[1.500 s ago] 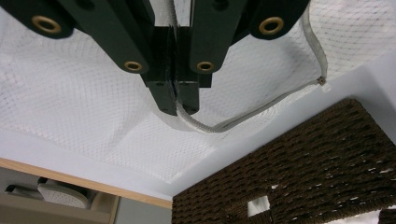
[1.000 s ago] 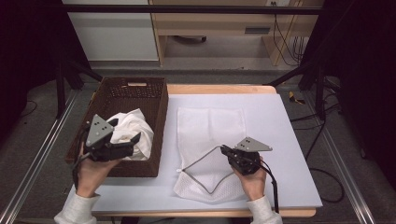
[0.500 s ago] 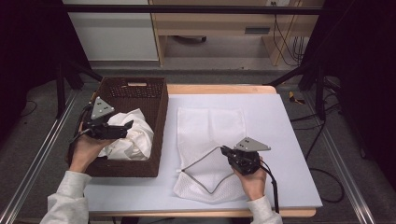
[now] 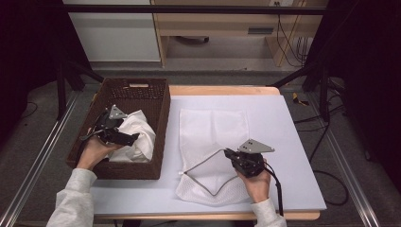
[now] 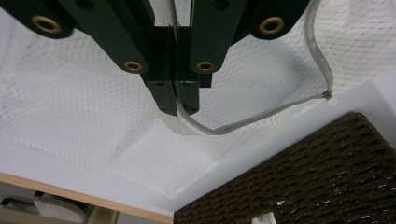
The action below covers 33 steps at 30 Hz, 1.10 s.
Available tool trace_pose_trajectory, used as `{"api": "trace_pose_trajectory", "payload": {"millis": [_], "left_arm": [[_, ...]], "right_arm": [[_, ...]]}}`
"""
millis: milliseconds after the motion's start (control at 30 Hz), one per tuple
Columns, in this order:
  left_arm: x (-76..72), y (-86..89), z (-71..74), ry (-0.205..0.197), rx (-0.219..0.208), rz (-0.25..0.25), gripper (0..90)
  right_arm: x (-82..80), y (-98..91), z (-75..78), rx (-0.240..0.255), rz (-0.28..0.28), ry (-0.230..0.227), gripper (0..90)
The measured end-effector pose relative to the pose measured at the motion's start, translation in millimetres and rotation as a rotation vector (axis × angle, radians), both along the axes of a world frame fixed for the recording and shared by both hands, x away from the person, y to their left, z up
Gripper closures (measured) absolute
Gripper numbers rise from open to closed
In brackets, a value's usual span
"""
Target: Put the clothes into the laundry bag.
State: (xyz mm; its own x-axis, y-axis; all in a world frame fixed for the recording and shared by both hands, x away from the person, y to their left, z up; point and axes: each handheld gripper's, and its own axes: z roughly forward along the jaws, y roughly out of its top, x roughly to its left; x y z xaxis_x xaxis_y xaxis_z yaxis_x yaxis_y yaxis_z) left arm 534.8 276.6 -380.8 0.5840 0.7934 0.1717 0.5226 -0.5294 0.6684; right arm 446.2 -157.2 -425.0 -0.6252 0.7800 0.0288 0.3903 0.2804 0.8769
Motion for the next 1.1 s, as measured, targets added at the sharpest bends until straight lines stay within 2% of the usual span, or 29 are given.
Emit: {"api": "trace_pose_trajectory", "payload": {"millis": [133, 200, 233, 300, 400, 533, 700, 733, 833, 967, 1100], "left_arm": [[0.6, -0.2, -5.7, 0.021, -0.002, 0.005, 3.8], [1.5, -2.4, -12.0, 0.036, 0.013, -0.001, 3.5], [2.0, -3.8, -14.9, 0.043, 0.027, -0.004, 3.0], [3.5, -8.5, -20.3, 0.063, 0.090, -0.006, 1.7], [5.4, -11.3, -25.8, 0.071, 0.126, -0.011, 0.5], [10.4, -9.2, -31.3, 0.100, 0.120, -0.001, 0.0], [11.9, -13.3, -40.6, 0.117, 0.178, -0.031, 0.2], [12.5, -13.2, -41.8, 0.124, 0.166, -0.029, 1.0], [13.9, -13.5, -42.8, 0.165, 0.162, -0.048, 10.4], [16.0, -13.1, -43.7, 0.229, 0.134, -0.033, 28.1], [13.7, -14.2, -41.7, 0.240, 0.149, -0.035, 49.7]], "right_arm": [[0.7, 0.7, -0.9, -0.004, 0.001, 0.010, 89.0], [1.2, 1.3, -1.5, -0.008, 0.006, 0.012, 89.0], [1.2, 1.9, -1.7, -0.010, 0.005, 0.013, 89.0], [1.2, 2.1, -1.9, -0.008, 0.006, 0.019, 89.0], [1.7, 2.0, -2.2, -0.011, 0.008, 0.019, 89.0], [1.8, 2.6, -2.9, -0.015, 0.008, 0.024, 89.0], [2.7, 4.6, -4.5, -0.027, 0.004, 0.026, 89.0], [2.6, 4.8, -4.7, -0.030, 0.006, 0.029, 89.0], [2.9, 6.3, -5.6, -0.035, 0.006, 0.033, 89.0], [3.4, 7.1, -6.2, -0.038, 0.010, 0.038, 89.0], [3.4, 6.2, -5.7, -0.035, 0.007, 0.036, 89.1]]}}
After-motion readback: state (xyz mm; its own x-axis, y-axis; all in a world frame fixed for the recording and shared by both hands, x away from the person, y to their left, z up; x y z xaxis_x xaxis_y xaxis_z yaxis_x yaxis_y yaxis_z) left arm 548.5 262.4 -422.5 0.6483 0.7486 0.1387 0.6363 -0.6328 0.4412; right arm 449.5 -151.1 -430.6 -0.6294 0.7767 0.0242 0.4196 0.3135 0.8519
